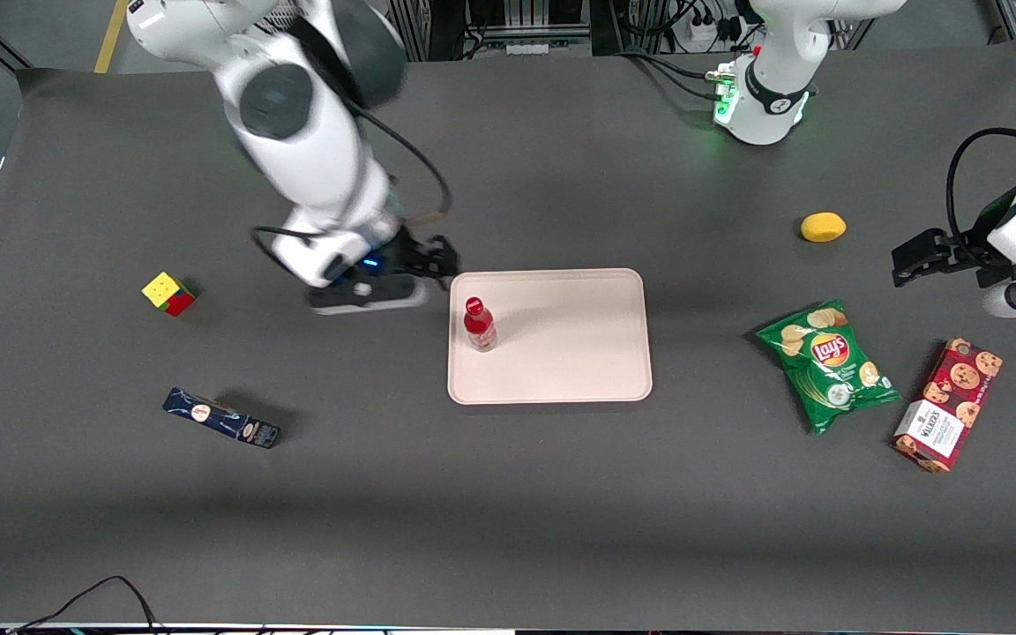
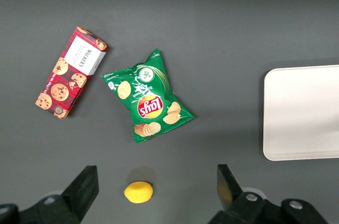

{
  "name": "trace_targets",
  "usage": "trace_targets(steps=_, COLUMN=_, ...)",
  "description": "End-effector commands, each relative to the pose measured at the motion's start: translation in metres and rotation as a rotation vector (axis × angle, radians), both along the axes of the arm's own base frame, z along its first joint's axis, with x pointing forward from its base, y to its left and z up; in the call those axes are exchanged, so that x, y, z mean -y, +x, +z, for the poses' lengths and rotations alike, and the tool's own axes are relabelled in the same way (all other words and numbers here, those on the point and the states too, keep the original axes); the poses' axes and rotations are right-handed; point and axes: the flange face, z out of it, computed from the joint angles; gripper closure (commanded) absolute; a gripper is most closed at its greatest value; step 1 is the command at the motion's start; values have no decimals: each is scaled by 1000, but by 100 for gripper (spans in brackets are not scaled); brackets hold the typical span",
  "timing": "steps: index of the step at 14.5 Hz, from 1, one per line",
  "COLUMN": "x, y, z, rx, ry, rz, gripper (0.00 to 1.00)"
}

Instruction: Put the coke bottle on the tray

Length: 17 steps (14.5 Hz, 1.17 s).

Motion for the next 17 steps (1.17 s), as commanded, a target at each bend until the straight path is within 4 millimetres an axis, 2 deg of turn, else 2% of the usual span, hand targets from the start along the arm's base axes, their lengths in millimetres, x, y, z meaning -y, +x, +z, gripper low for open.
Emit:
trace_targets(steps=1, x=101, y=-4, z=71, rx=14, ry=-21, rz=33, gripper=0)
trace_targets(steps=3, x=154, y=-7, z=89, rx=24, ry=-48, rz=-38, gripper=0)
trace_targets(steps=4, x=174, y=-15, z=88, rx=37, ry=-92, rz=-55, gripper=0)
trace_targets(steps=6, x=198, y=-25, z=89, rx=54, ry=-138, rz=-88, gripper=0)
trace_targets(steps=9, x=244, y=-15, z=87, rx=34, ry=-141, rz=-163, gripper=0)
trace_targets(steps=13, x=337, y=-1, z=70, rx=-1, ry=-87, rz=-256, gripper=0)
trace_targets(steps=14, x=353, y=-1, z=68, rx=-10, ry=-53, rz=-285, gripper=0)
trace_targets(steps=16, x=369, y=-2, z=67, rx=-23, ry=-56, rz=-319, gripper=0)
trace_targets(steps=17, x=389, y=-4, z=67, rx=-26, ry=-54, rz=-351, gripper=0)
